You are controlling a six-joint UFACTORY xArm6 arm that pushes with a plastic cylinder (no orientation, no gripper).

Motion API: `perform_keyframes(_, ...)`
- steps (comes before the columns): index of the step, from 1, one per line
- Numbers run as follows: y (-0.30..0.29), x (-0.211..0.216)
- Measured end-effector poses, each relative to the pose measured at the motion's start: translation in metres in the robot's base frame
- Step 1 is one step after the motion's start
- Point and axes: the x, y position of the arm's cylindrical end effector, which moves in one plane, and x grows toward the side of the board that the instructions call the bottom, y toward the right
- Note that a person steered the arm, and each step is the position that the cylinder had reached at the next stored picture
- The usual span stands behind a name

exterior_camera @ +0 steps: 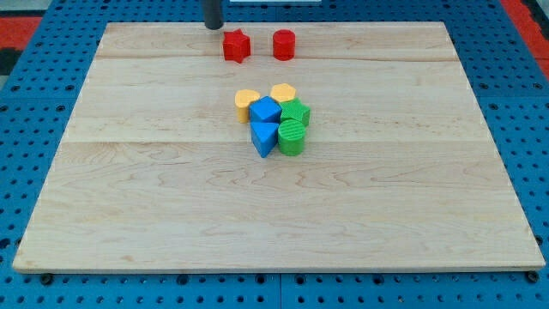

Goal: Move the red circle to the center of the board

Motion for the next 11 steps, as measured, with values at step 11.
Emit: perform_keyframes(11, -0.025, 0.191)
